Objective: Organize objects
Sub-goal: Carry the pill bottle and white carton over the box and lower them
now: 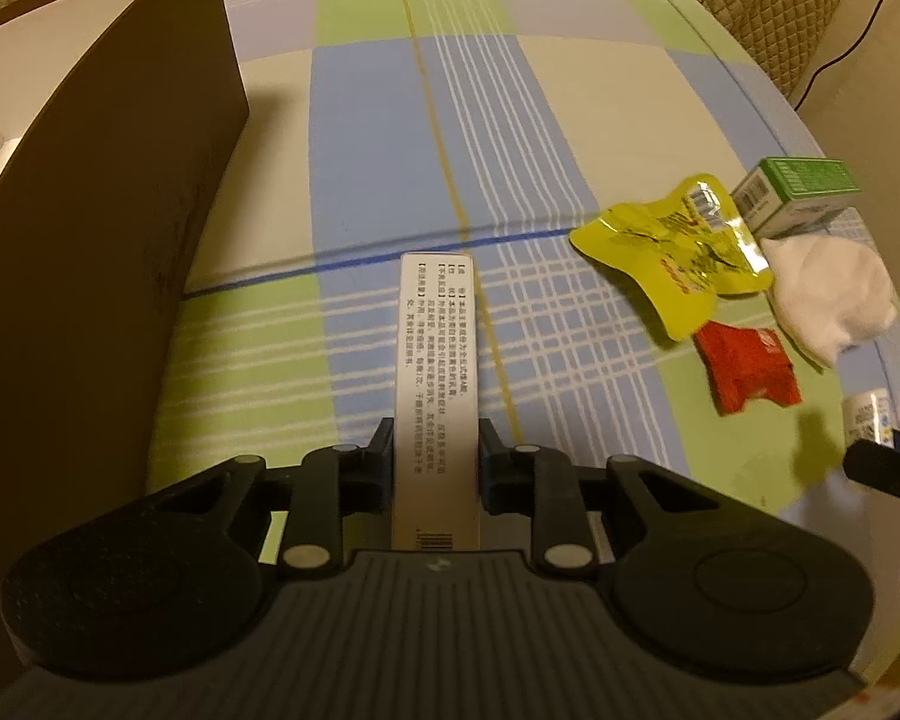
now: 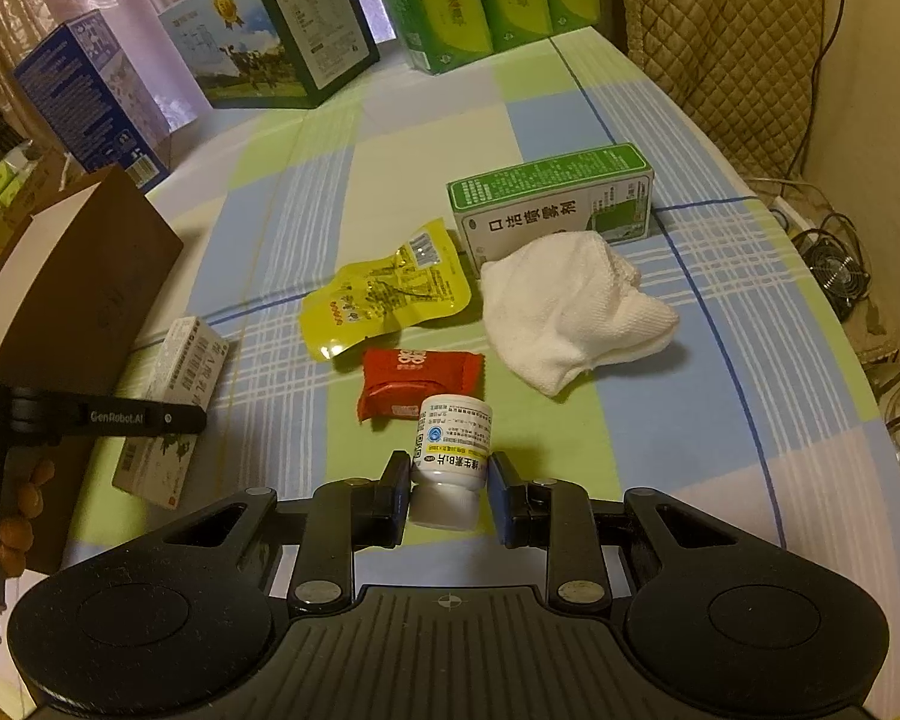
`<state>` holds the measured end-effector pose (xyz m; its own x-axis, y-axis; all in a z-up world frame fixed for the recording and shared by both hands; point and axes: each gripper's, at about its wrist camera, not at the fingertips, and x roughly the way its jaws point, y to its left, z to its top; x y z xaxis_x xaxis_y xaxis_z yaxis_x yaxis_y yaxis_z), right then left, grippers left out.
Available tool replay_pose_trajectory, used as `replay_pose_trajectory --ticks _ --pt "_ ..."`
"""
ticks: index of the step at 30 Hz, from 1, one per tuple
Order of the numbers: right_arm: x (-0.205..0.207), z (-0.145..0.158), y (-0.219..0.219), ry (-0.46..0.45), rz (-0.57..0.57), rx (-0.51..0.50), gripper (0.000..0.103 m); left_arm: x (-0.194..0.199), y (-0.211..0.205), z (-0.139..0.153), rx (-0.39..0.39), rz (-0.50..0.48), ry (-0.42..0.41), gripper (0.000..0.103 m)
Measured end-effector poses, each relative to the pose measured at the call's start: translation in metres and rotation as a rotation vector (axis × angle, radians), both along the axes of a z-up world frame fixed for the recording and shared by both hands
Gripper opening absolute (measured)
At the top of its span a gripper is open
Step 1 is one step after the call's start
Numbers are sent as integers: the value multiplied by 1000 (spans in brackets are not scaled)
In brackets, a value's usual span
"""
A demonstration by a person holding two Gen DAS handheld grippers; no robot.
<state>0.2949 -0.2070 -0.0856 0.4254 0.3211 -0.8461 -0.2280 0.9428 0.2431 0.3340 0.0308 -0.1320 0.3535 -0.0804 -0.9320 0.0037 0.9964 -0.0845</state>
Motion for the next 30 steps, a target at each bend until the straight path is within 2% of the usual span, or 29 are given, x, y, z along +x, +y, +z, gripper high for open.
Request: replay_pose_trajectory --ticks 6,18,30 --pt "-5 8 7 -20 24 3 24 -21 3 23 -47 -1 -42 22" --pt "-28 32 32 -65 107 36 24 -72 20 88 -142 38 -171 22" --pt "-62 57 89 -84 246 140 24 -126 66 129 -166 99 -260 22"
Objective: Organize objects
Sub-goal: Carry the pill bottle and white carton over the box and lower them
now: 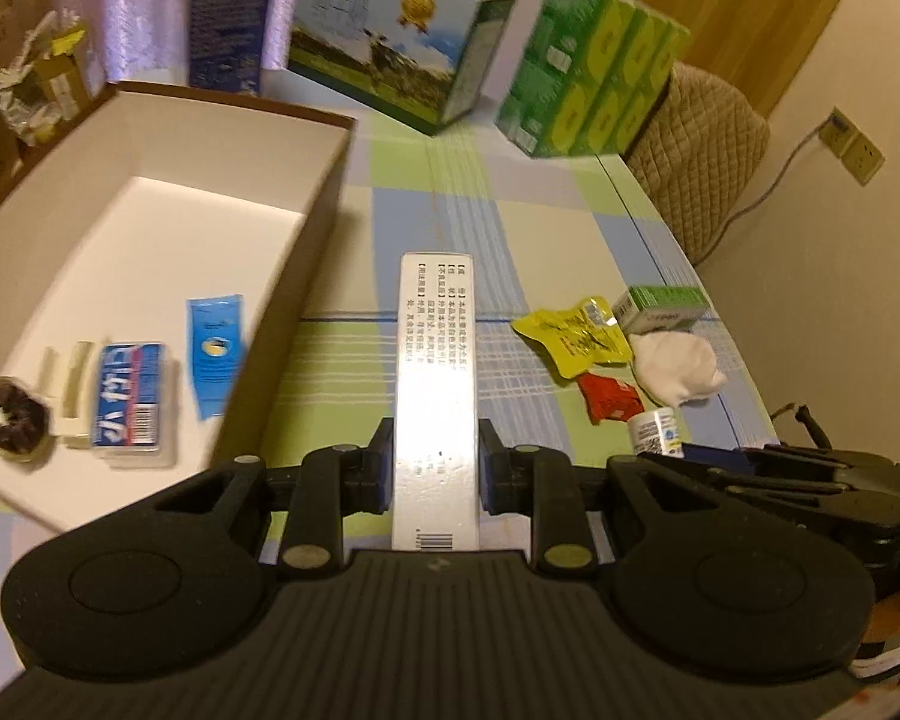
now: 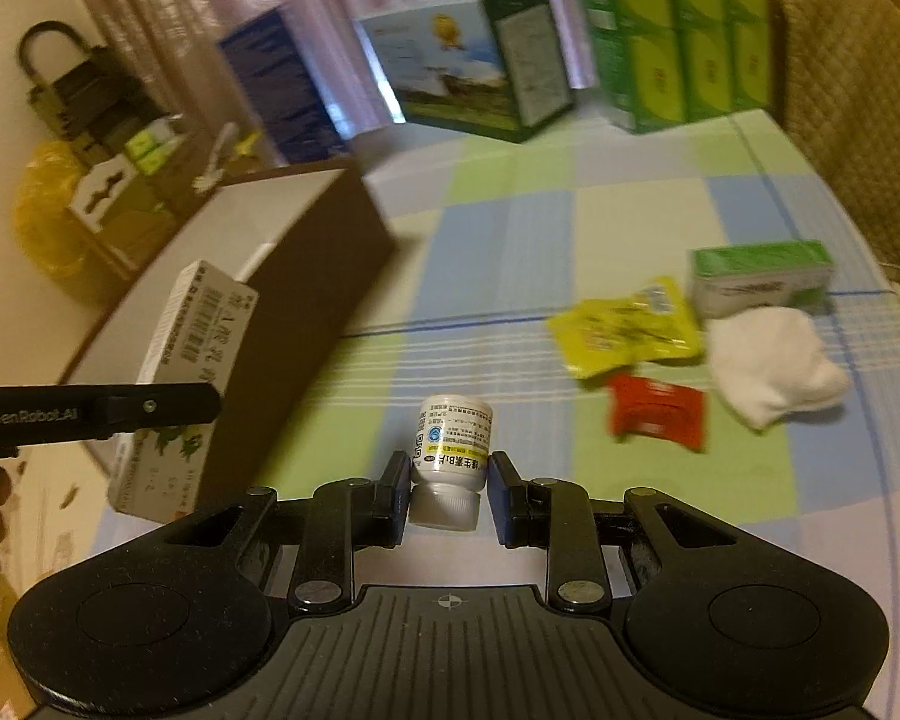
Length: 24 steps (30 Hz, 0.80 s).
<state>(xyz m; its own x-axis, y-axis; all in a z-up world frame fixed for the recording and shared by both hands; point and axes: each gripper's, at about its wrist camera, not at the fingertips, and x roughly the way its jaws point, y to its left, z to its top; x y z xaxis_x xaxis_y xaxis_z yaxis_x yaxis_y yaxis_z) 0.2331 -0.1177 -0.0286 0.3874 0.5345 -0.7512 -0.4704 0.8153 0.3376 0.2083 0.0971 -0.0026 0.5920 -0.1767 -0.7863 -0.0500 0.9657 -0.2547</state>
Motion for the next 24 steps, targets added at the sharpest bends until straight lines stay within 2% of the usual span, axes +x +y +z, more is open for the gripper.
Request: replay_pose_trajectory --ticks 14,24 --pt "-26 26 116 -41 205 116 24 -41 96 27 28 129 -62 22" --pt "-19 23 188 -60 252 131 24 -34 155 30 90 140 -74 22"
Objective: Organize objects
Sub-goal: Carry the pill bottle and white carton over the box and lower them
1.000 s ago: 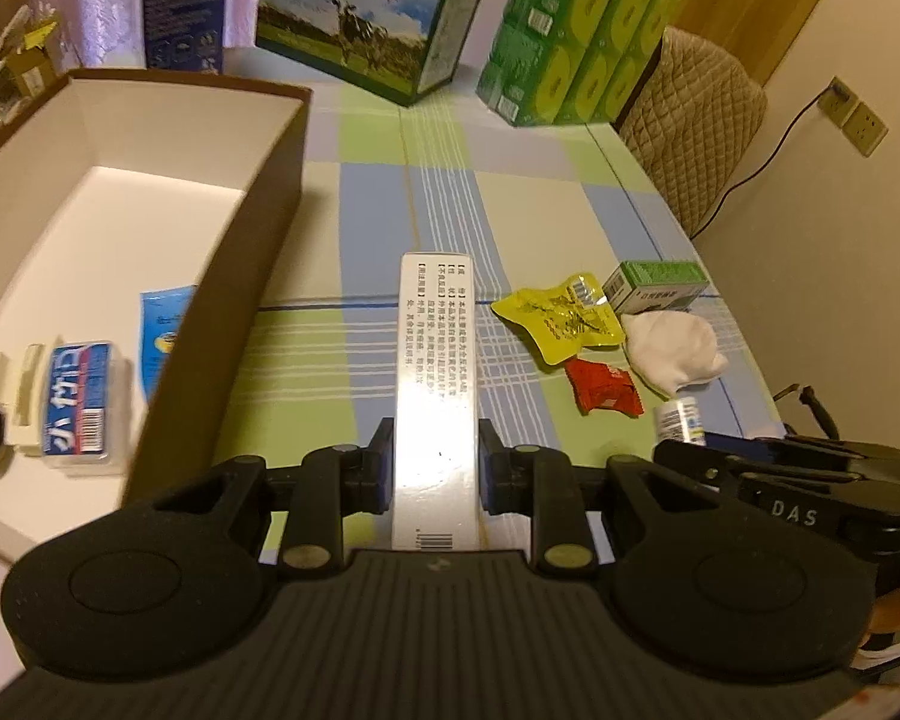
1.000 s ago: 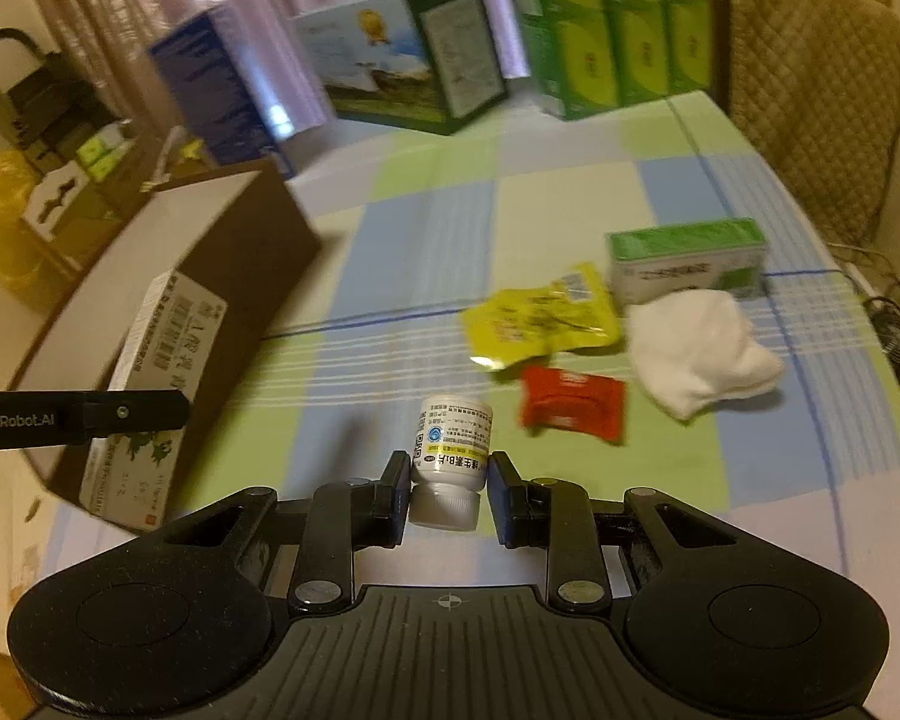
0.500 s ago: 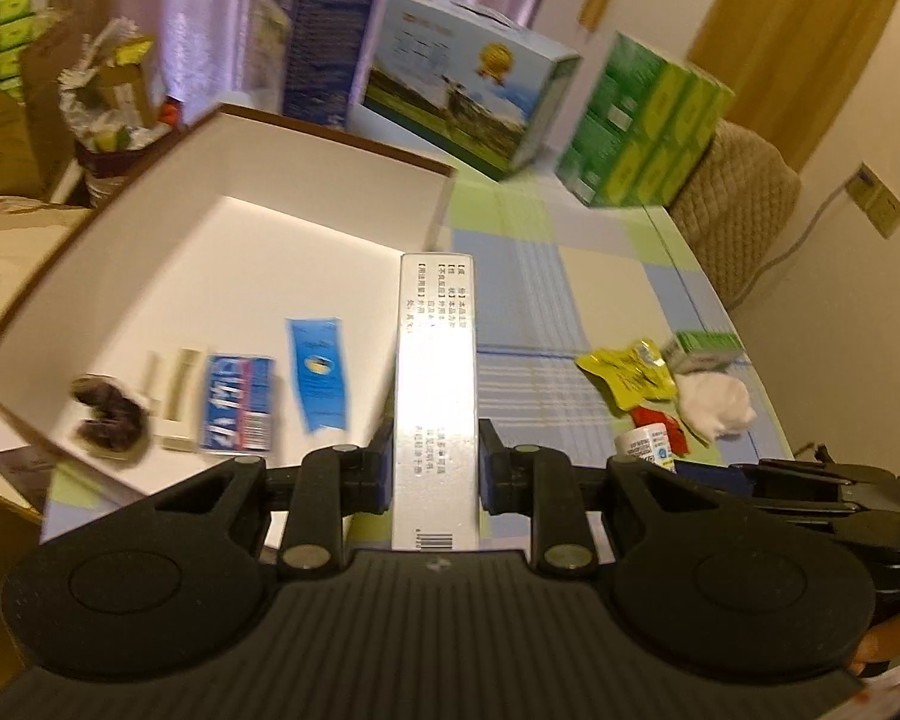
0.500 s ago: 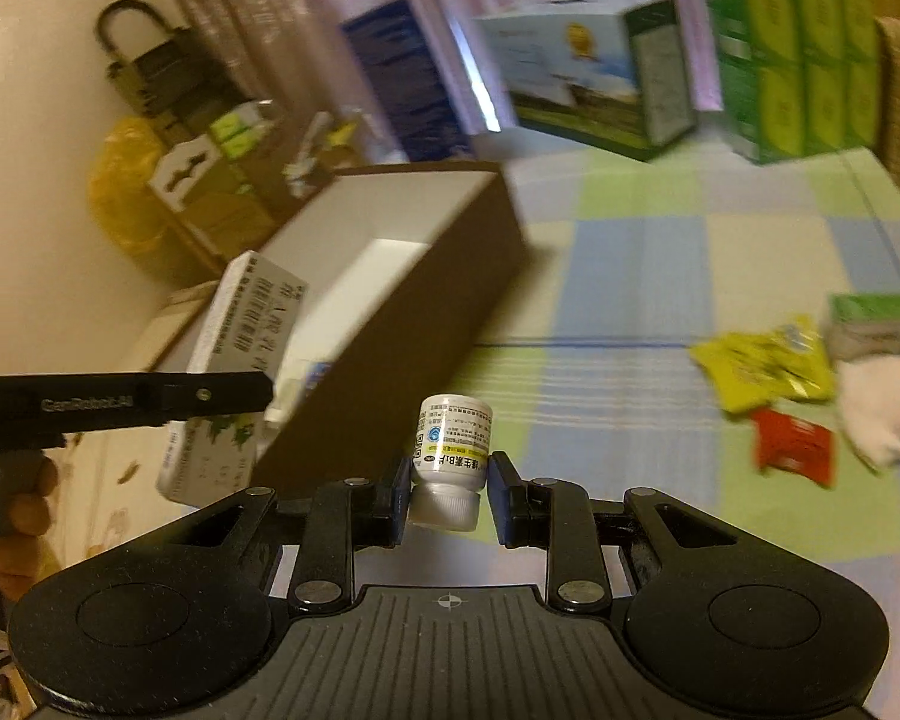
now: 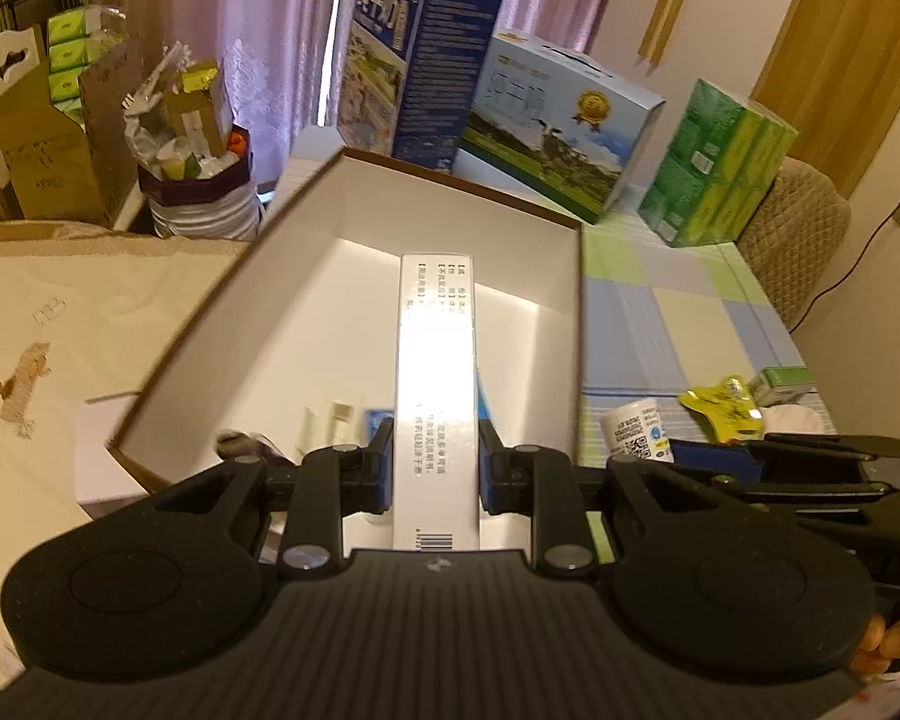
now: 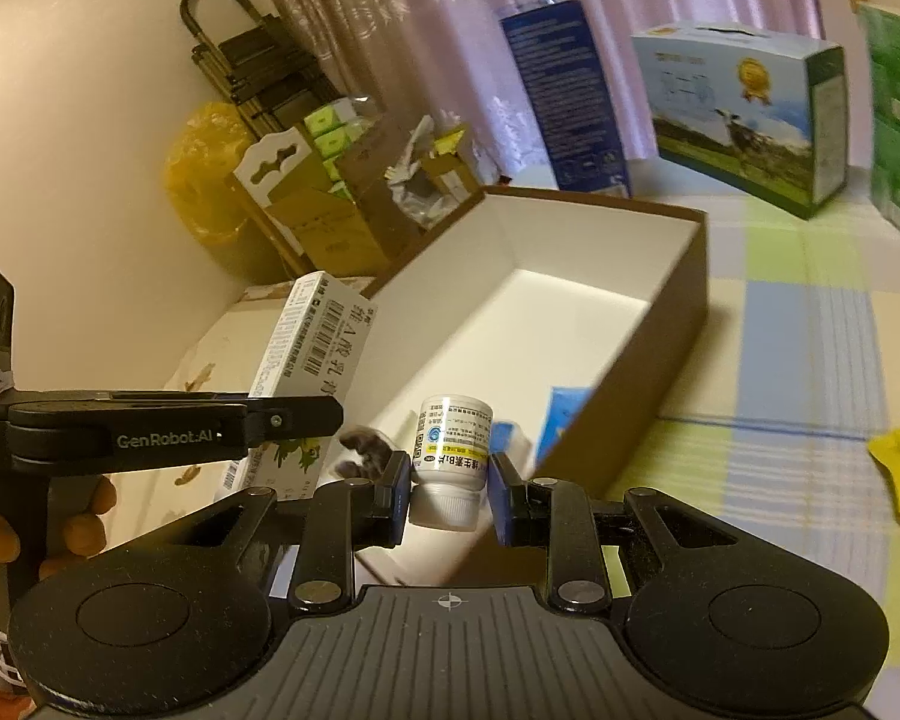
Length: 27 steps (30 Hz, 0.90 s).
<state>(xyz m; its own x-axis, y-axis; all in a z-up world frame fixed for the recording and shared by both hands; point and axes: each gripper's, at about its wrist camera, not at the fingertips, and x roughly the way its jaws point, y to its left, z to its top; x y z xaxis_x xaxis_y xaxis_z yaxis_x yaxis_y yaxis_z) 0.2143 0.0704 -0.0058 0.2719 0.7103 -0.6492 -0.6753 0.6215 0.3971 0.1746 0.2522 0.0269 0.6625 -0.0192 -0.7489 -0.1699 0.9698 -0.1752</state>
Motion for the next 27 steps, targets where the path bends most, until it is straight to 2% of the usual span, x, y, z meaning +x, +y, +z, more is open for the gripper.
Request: replay_pose_trajectory --ticks 10,19,27 --pt "31 -15 48 -20 -15 -60 24 42 32 -18 65 -35 40 22" --pt "75 -43 83 -21 -41 -149 24 99 47 -52 139 -72 122 22" --pt "107 -69 102 -7 -60 -227 24 150 56 -83 155 -114 195 22"
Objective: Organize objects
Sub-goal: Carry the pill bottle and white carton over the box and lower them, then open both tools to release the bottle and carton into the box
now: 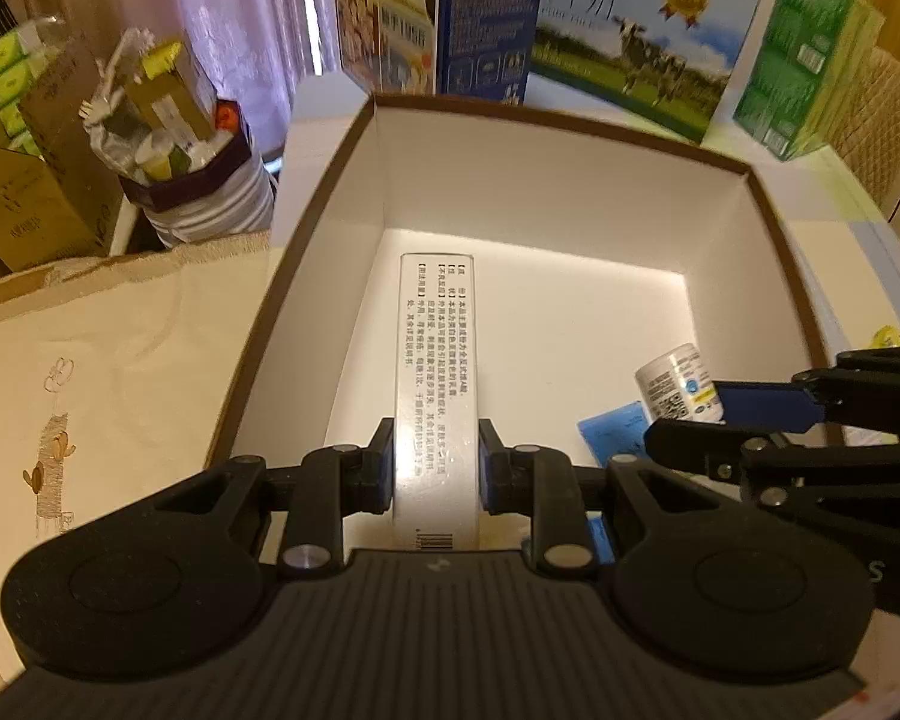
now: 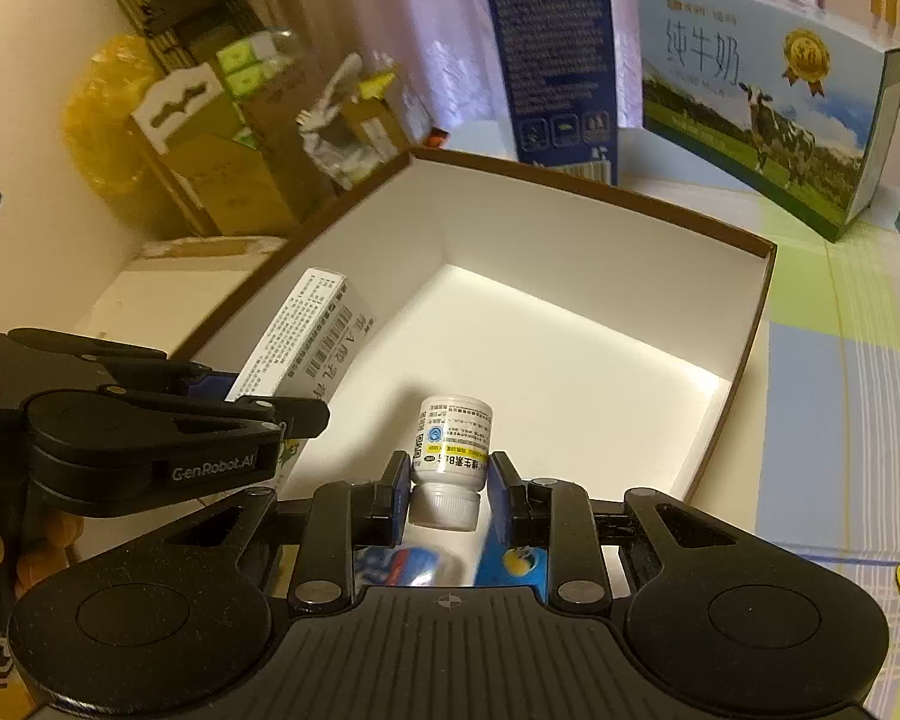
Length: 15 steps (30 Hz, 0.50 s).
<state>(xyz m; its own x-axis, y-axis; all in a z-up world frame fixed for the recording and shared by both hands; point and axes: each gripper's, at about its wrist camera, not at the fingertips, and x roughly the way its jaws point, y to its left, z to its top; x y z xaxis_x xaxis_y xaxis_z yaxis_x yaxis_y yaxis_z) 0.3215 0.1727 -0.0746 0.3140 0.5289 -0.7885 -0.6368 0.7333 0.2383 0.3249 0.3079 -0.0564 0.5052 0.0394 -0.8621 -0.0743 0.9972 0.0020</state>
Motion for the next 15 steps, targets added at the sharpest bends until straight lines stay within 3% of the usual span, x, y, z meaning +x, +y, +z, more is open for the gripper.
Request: replay_pose_trajectory --ticks 11,13,15 --pt "21 -10 5 7 -29 -27 24 33 9 -33 -8 -13 53 22" --pt "22 -10 6 7 -30 -29 24 34 9 -33 6 -16 49 35" --pt "23 -10 6 10 -29 -29 24 33 8 -32 -3 -27 44 38"
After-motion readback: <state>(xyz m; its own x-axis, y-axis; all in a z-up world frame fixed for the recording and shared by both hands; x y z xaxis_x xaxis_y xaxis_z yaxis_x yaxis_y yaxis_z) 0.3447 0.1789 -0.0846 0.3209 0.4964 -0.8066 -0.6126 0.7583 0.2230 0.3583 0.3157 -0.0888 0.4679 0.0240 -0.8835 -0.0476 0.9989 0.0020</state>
